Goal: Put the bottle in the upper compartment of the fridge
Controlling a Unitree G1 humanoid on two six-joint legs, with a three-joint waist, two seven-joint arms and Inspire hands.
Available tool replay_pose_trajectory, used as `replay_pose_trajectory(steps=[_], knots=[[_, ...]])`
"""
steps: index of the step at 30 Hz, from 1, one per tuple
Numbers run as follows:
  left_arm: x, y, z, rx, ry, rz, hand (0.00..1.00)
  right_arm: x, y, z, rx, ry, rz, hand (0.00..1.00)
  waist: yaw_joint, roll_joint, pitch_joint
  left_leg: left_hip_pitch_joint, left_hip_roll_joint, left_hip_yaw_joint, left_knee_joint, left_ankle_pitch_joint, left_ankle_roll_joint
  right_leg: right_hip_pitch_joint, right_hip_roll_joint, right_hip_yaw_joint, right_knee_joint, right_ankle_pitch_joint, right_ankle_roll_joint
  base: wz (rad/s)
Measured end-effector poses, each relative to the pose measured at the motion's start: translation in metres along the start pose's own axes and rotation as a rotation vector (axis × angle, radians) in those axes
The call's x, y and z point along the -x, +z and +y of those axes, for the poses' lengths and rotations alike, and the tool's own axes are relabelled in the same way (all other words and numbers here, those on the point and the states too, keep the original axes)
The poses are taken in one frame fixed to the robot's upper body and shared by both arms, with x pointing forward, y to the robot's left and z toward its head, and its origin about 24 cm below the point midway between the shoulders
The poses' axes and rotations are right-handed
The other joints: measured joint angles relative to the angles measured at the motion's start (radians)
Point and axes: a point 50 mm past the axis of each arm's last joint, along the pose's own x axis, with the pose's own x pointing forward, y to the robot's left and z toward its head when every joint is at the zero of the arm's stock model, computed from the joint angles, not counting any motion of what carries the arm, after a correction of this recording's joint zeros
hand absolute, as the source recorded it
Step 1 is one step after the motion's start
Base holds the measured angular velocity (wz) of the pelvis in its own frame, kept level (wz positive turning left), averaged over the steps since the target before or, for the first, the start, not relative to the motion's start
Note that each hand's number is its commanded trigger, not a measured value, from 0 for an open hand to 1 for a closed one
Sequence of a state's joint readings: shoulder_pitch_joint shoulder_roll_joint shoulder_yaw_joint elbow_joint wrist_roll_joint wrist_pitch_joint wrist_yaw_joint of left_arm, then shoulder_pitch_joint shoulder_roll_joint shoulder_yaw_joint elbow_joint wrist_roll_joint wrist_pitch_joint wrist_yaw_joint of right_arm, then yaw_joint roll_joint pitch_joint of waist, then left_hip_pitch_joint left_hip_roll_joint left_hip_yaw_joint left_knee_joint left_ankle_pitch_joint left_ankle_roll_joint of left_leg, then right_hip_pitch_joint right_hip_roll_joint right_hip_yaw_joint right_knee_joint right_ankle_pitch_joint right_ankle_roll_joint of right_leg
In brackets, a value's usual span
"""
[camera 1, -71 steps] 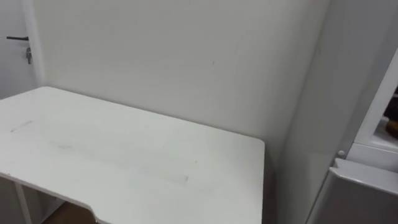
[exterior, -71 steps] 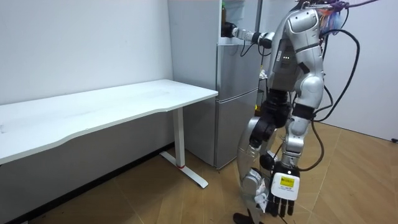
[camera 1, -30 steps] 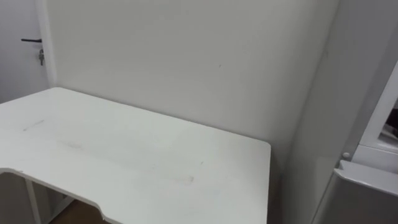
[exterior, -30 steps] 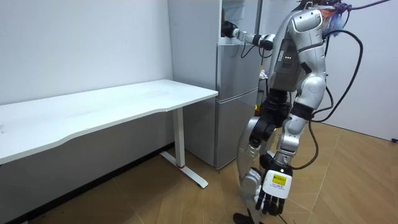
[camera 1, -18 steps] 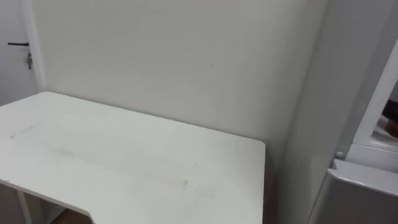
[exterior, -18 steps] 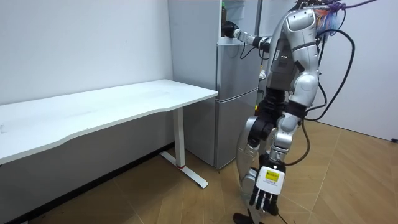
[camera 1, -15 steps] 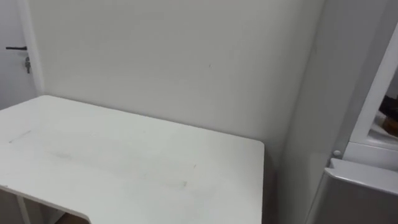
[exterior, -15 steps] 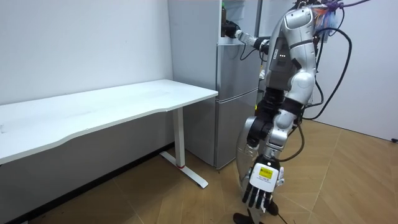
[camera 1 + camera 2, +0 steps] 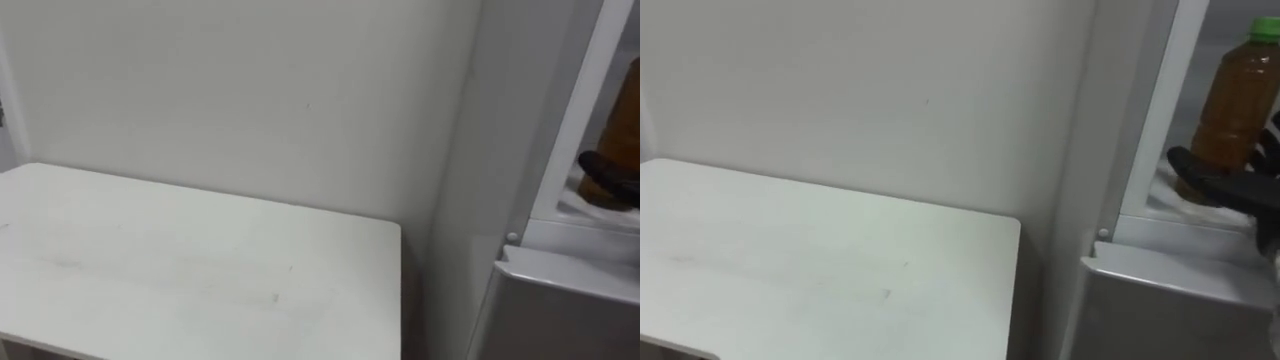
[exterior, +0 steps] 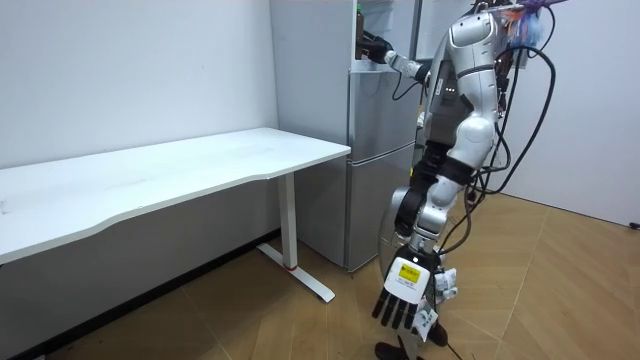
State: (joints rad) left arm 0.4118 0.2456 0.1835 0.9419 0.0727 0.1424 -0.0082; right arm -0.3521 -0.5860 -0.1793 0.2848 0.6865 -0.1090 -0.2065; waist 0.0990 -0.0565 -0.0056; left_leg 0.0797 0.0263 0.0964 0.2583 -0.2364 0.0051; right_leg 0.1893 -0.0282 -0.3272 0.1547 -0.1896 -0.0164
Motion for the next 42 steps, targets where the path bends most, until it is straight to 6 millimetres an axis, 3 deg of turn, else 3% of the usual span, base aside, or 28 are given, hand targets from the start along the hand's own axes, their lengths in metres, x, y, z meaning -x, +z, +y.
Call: replay_pose_trajectory(steps=[8,20,26,32,42], knots=[[0.000,-0.003,-0.005,-0.003,-0.011,0.008,0.00,0.021,0.000,0.013,0.184,0.027,-0.060,0.00,-0.014,0.011,-0.0050,0.002,0.000,0.017,-0.009,0.000,0.001,-0.019,-0.002,0.021,0.015,-0.001,0.001,-0.07],[0.000,-0.003,-0.012,0.005,-0.028,-0.008,0.00,0.041,0.000,0.015,0.295,-0.023,-0.103,0.00,-0.024,0.011,-0.0026,-0.001,0.001,0.044,-0.028,0.004,0.004,-0.053,0.000,0.056,0.018,-0.001,0.001,-0.09],[0.000,0.001,-0.018,0.012,-0.040,-0.030,0.00,0.056,0.021,0.029,0.376,-0.033,-0.261,0.00,-0.052,0.025,-0.0028,-0.014,-0.002,0.056,-0.029,0.004,0.005,-0.070,0.002,0.059,0.027,-0.001,0.002,-0.01],[0.000,0.002,-0.024,-0.006,-0.059,-0.048,0.00,0.070,0.027,0.032,0.353,-0.061,-0.303,0.00,-0.066,0.021,0.0015,-0.002,0.007,0.083,-0.045,0.004,0.004,-0.077,0.000,0.078,0.034,-0.002,0.003,-0.13],[0.000,-0.003,-0.029,-0.009,-0.073,-0.042,0.00,0.094,0.034,0.037,0.340,-0.113,-0.402,0.00,-0.079,0.018,0.0008,0.005,0.009,0.109,-0.052,0.003,0.005,-0.096,0.008,0.099,0.034,-0.002,0.003,-0.08]])
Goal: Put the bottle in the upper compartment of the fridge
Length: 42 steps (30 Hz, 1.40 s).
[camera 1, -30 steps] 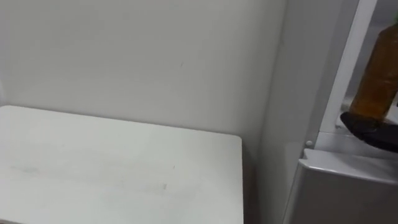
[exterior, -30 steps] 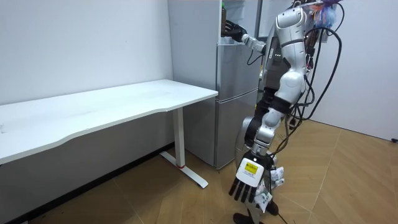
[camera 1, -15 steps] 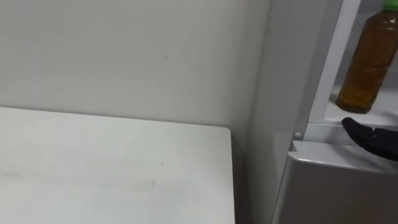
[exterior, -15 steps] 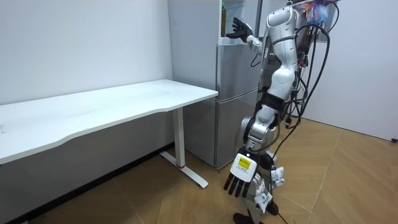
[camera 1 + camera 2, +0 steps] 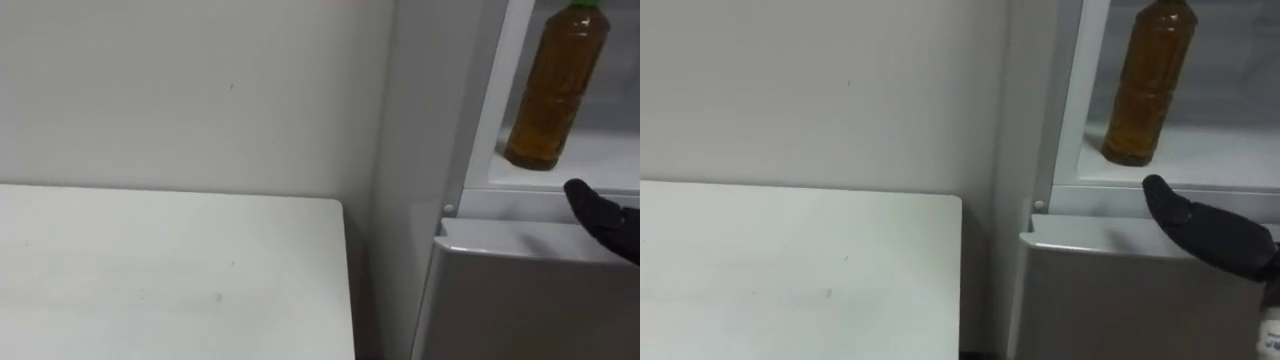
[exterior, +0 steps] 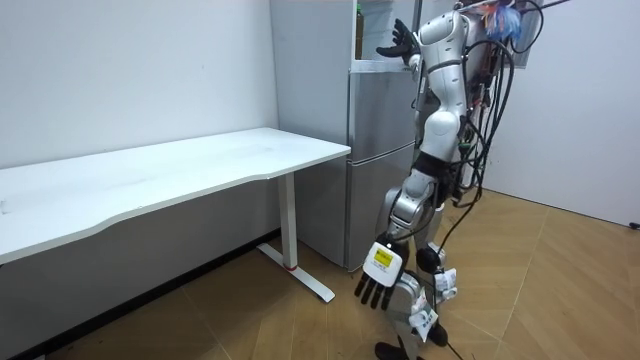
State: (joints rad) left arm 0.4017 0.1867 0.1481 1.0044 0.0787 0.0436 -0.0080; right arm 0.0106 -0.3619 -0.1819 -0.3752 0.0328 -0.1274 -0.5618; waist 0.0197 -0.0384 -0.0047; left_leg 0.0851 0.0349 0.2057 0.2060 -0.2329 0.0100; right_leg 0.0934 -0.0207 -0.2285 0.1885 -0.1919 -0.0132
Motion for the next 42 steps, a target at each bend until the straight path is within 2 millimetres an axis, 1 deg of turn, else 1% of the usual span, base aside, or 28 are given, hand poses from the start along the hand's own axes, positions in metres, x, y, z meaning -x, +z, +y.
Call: replay_pose_trajectory(steps=[3,5,9,11,12,14,16,17,18,19,22,23,27,29,30,32,35,36,38,41,42], knots=[[0.000,-0.006,-0.001,-0.004,-0.004,0.022,0.00,0.007,0.000,-0.004,0.019,-0.020,-0.007,0.00,0.000,0.002,0.0007,0.008,0.003,0.005,-0.002,0.000,-0.001,0.000,0.003,0.007,0.001,0.000,0.000,-0.07],[0.000,-0.009,-0.001,-0.004,-0.005,0.035,0.00,0.013,-0.001,-0.007,0.039,-0.036,-0.006,0.00,-0.010,0.004,0.0010,0.014,0.004,0.007,-0.003,-0.001,-0.002,0.005,0.004,0.006,0.001,0.000,0.000,0.00],[-0.001,-0.004,-0.002,-0.003,-0.006,0.022,0.00,0.023,-0.006,-0.014,0.052,-0.061,0.022,0.00,-0.016,0.014,0.0021,0.015,0.004,0.011,-0.003,-0.001,-0.002,0.006,0.004,0.008,0.000,0.000,0.000,0.00],[-0.002,0.000,-0.002,-0.001,-0.006,0.010,0.00,0.034,-0.014,-0.020,0.083,-0.069,0.074,0.00,-0.019,0.019,0.0028,0.014,0.004,0.010,-0.005,-0.001,-0.002,0.007,0.003,0.007,0.000,0.000,0.000,0.00],[-0.002,0.000,-0.002,-0.002,-0.006,0.009,0.00,0.036,-0.018,-0.022,0.093,-0.069,0.089,0.00,-0.023,0.020,0.0027,0.014,0.004,0.010,-0.007,-0.001,-0.002,0.007,0.003,0.006,0.000,0.000,0.000,0.00],[-0.002,0.000,-0.002,-0.005,-0.008,0.006,0.00,0.042,-0.031,-0.027,0.130,-0.085,0.149,0.00,-0.038,0.019,0.0022,0.012,0.003,0.010,-0.010,-0.001,-0.002,0.004,0.002,0.006,0.001,0.000,0.000,0.00],[-0.002,-0.003,-0.003,-0.006,-0.008,0.013,0.00,0.048,-0.038,-0.032,0.160,-0.101,0.183,0.00,-0.043,0.020,0.0050,0.012,0.002,0.012,-0.008,-0.001,-0.002,0.005,0.002,0.008,-0.001,-0.001,-0.001,-0.04],[-0.002,-0.003,-0.003,-0.007,-0.008,0.013,0.00,0.052,-0.043,-0.038,0.186,-0.119,0.209,0.00,-0.044,0.024,0.0038,0.012,0.001,0.013,-0.008,-0.001,-0.002,0.003,0.002,0.011,-0.001,-0.003,-0.001,-0.03],[-0.002,-0.002,-0.003,-0.006,-0.007,0.010,0.00,0.054,-0.045,-0.041,0.201,-0.130,0.221,0.00,-0.042,0.024,0.0032,0.012,0.000,0.014,-0.008,-0.001,-0.002,0.001,0.002,0.018,0.000,-0.004,-0.001,-0.08],[-0.002,-0.002,-0.002,-0.005,-0.004,0.009,0.00,0.060,-0.050,-0.047,0.227,-0.156,0.247,0.00,-0.041,0.024,0.0008,0.012,0.000,0.020,-0.008,-0.001,-0.002,-0.005,0.004,0.032,0.002,-0.006,0.000,-0.13],[-0.001,-0.004,-0.002,0.002,-0.003,0.013,0.00,0.073,-0.061,-0.054,0.271,-0.186,0.314,0.00,-0.041,0.028,0.0008,0.013,0.003,0.034,-0.009,-0.001,-0.002,-0.012,0.006,0.035,0.007,-0.006,0.000,-0.11],[-0.002,-0.002,-0.002,0.002,-0.003,0.008,0.00,0.079,-0.067,-0.057,0.287,-0.194,0.352,0.00,-0.041,0.028,0.0006,0.014,0.002,0.035,-0.009,-0.001,-0.002,-0.012,0.006,0.035,0.008,-0.006,-0.001,-0.03],[-0.003,0.004,-0.005,-0.010,-0.012,-0.011,0.00,0.093,-0.083,-0.064,0.314,-0.209,0.448,0.00,-0.040,0.027,0.0004,0.015,-0.003,0.037,-0.009,-0.001,-0.002,-0.010,0.006,0.038,0.006,-0.006,0.000,0.00],[-0.003,0.004,-0.006,-0.021,-0.018,-0.017,0.00,0.105,-0.096,-0.071,0.337,-0.229,0.528,0.00,-0.040,0.026,-0.0006,0.015,-0.005,0.037,-0.009,-0.001,-0.002,-0.004,0.005,0.037,-0.002,-0.006,0.000,0.00],[-0.003,0.004,-0.006,-0.022,-0.019,-0.015,0.00,0.108,-0.099,-0.072,0.341,-0.235,0.550,0.00,-0.041,0.026,-0.0004,0.015,-0.005,0.037,-0.009,-0.001,-0.002,-0.004,0.005,0.038,-0.002,-0.006,0.000,0.00],[-0.003,0.003,-0.007,-0.024,-0.020,-0.012,0.00,0.123,-0.111,-0.078,0.362,-0.262,0.636,0.00,-0.042,0.028,0.0003,0.014,-0.006,0.037,-0.009,-0.001,-0.002,-0.007,0.004,0.037,-0.001,-0.006,0.000,0.00],[-0.002,0.002,-0.008,-0.024,-0.023,-0.011,0.00,0.138,-0.120,-0.084,0.350,-0.317,0.730,0.00,-0.041,0.037,0.0001,0.013,-0.006,0.037,-0.009,-0.001,-0.002,-0.010,0.004,0.038,-0.001,-0.006,0.000,0.00],[-0.002,0.003,-0.008,-0.024,-0.023,-0.012,0.00,0.140,-0.122,-0.085,0.344,-0.328,0.744,0.00,-0.042,0.039,0.0001,0.013,-0.006,0.037,-0.009,-0.001,-0.002,-0.011,0.004,0.038,0.000,-0.006,0.000,0.00],[-0.003,0.008,-0.008,-0.027,-0.023,-0.033,0.00,0.156,-0.131,-0.095,0.331,-0.383,0.841,0.00,-0.041,0.042,-0.0002,0.013,-0.006,0.032,-0.012,-0.001,-0.002,-0.012,0.003,0.037,0.000,-0.008,0.001,0.02],[-0.002,0.006,-0.008,-0.031,-0.025,-0.036,0.00,0.175,-0.140,-0.100,0.333,-0.406,0.947,0.00,-0.049,0.045,-0.0019,0.022,-0.007,0.032,-0.019,-0.001,-0.002,-0.005,0.004,0.038,-0.003,-0.009,0.001,0.00],[-0.001,0.004,-0.009,-0.033,-0.026,-0.031,0.00,0.189,-0.147,-0.105,0.361,-0.407,1.015,0.00,-0.049,0.045,-0.0019,0.032,-0.007,0.035,-0.022,-0.001,-0.002,0.005,0.004,0.040,-0.005,-0.009,0.001,0.00]])
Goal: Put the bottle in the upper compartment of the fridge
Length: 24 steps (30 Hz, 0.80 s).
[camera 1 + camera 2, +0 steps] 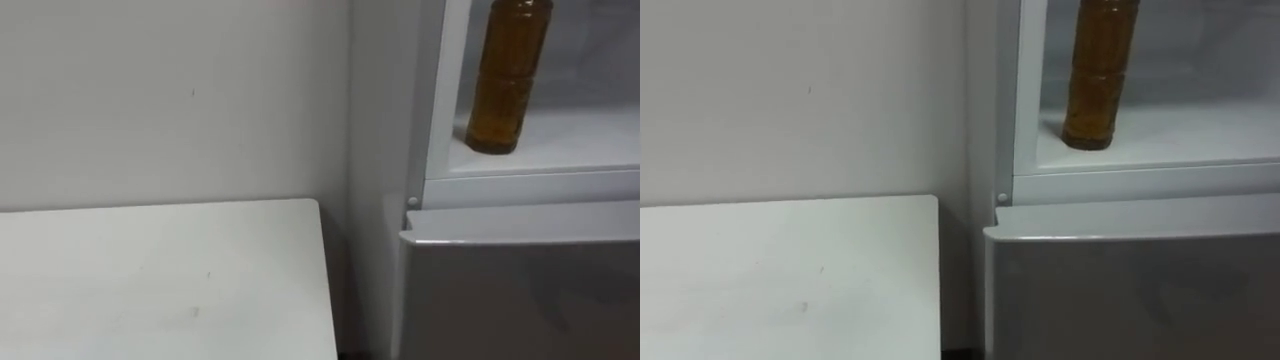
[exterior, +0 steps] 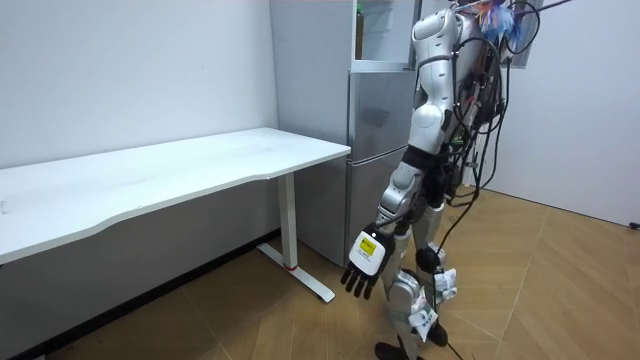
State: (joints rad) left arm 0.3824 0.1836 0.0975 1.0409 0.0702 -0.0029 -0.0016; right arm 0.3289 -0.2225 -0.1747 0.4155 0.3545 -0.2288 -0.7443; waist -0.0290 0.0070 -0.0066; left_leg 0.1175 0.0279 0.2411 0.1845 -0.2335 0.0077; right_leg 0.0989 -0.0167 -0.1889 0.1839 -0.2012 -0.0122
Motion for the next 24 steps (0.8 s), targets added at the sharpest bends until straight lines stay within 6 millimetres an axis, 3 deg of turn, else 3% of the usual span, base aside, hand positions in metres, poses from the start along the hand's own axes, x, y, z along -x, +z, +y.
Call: replay_pose_trajectory(steps=[2,8,16,24], knots=[[0.000,-0.001,-0.002,0.002,-0.004,0.003,0.00,0.002,-0.031,-0.009,0.061,-0.035,0.133,0.00,0.003,0.000,0.0003,0.014,-0.003,0.001,0.000,0.000,0.000,0.014,-0.001,0.005,-0.003,-0.002,0.002,0.00],[0.000,-0.002,-0.003,0.002,-0.009,0.008,0.00,0.012,-0.061,-0.018,0.104,-0.071,0.267,0.00,-0.002,0.003,0.0013,0.018,-0.003,0.005,0.000,0.000,0.000,0.016,-0.001,0.015,-0.012,-0.004,0.005,-0.03],[-0.001,0.003,-0.004,0.005,-0.009,-0.004,0.00,0.018,-0.078,-0.024,0.026,-0.110,0.410,0.00,-0.017,0.008,0.0039,0.014,-0.003,0.001,-0.001,0.000,0.001,0.013,0.000,0.019,-0.011,-0.004,0.004,0.00],[-0.001,0.002,-0.003,0.013,-0.004,-0.004,0.00,0.008,-0.072,-0.030,-0.254,-0.234,0.519,0.00,-0.027,0.001,0.0007,0.015,-0.005,0.011,-0.015,0.000,0.001,-0.004,0.000,0.026,0.000,-0.005,0.006,-0.04]])
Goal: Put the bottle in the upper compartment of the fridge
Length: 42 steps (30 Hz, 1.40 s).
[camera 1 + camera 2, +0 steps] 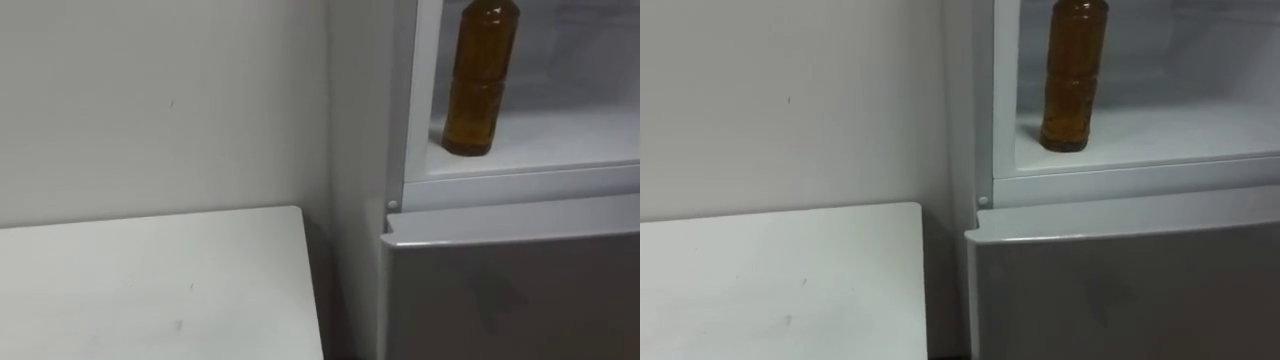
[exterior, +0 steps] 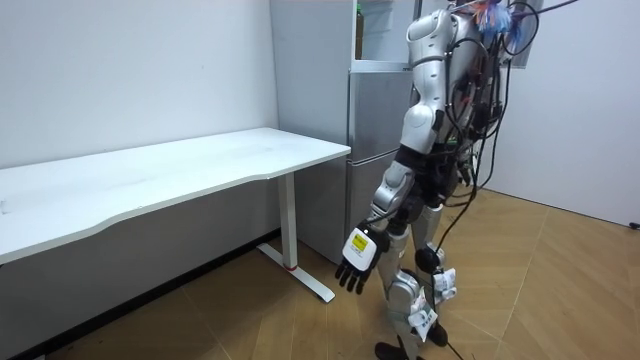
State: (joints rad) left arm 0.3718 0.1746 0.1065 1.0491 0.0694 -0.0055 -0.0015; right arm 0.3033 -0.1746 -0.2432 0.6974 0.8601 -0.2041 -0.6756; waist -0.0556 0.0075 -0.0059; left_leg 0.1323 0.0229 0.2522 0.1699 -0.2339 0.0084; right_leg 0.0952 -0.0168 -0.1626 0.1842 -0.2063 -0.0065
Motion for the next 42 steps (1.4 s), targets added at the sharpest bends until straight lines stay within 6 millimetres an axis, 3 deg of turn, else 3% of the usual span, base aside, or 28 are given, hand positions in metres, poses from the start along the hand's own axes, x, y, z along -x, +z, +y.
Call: replay_pose_trajectory(steps=[3,11,16,21,25,29,34,42], knots=[[0.001,-0.003,0.003,0.008,0.009,0.006,0.00,-0.001,0.012,0.006,-0.081,-0.003,-0.008,0.00,-0.024,-0.003,-0.0001,-0.002,-0.001,0.007,-0.002,0.000,0.000,-0.007,-0.001,0.007,0.007,-0.007,0.001,-0.03],[0.001,0.002,0.009,0.025,0.031,-0.038,0.00,0.005,0.071,0.010,-0.333,-0.012,-0.151,0.00,-0.059,-0.024,0.0042,0.000,0.000,0.041,-0.003,0.000,-0.001,-0.034,-0.002,0.029,0.037,-0.019,-0.001,-0.11],[0.001,0.004,0.012,0.031,0.038,-0.045,0.00,0.003,0.087,0.005,-0.428,-0.059,-0.169,0.00,-0.075,-0.041,0.0025,-0.007,-0.001,0.046,-0.003,0.000,-0.001,-0.044,-0.001,0.034,0.037,-0.020,-0.001,-0.04],[0.001,0.007,0.013,0.037,0.042,-0.062,0.00,0.008,0.110,0.004,-0.520,-0.072,-0.223,0.00,-0.080,-0.038,0.0016,-0.018,0.000,0.051,-0.004,0.000,-0.001,-0.061,0.002,0.044,0.042,-0.020,-0.001,-0.04],[0.002,0.008,0.019,0.067,0.066,-0.069,0.00,0.026,0.146,0.007,-0.619,-0.033,-0.328,0.00,-0.086,-0.040,0.0005,-0.015,0.000,0.061,-0.004,0.001,-0.001,-0.061,0.004,0.053,0.044,-0.020,-0.001,-0.06],[0.003,0.006,0.028,0.082,0.094,-0.068,0.00,0.040,0.183,-0.004,-0.745,-0.047,-0.449,0.00,-0.087,-0.055,0.0010,-0.016,0.000,0.059,-0.004,0.001,-0.001,-0.059,0.004,0.057,0.039,-0.020,-0.002,0.00],[0.003,0.006,0.028,0.078,0.094,-0.066,0.00,0.053,0.200,-0.005,-0.771,-0.041,-0.543,0.00,-0.098,-0.071,0.0018,-0.019,0.000,0.059,-0.004,0.001,-0.001,-0.062,0.004,0.052,0.037,-0.020,-0.002,0.00],[0.004,-0.005,0.028,0.079,0.100,-0.027,0.00,0.073,0.218,-0.005,-0.871,0.020,-0.603,0.00,-0.107,-0.068,0.0014,-0.019,0.001,0.060,-0.006,0.001,-0.001,-0.063,0.004,0.049,0.037,-0.019,-0.002,0.00]])
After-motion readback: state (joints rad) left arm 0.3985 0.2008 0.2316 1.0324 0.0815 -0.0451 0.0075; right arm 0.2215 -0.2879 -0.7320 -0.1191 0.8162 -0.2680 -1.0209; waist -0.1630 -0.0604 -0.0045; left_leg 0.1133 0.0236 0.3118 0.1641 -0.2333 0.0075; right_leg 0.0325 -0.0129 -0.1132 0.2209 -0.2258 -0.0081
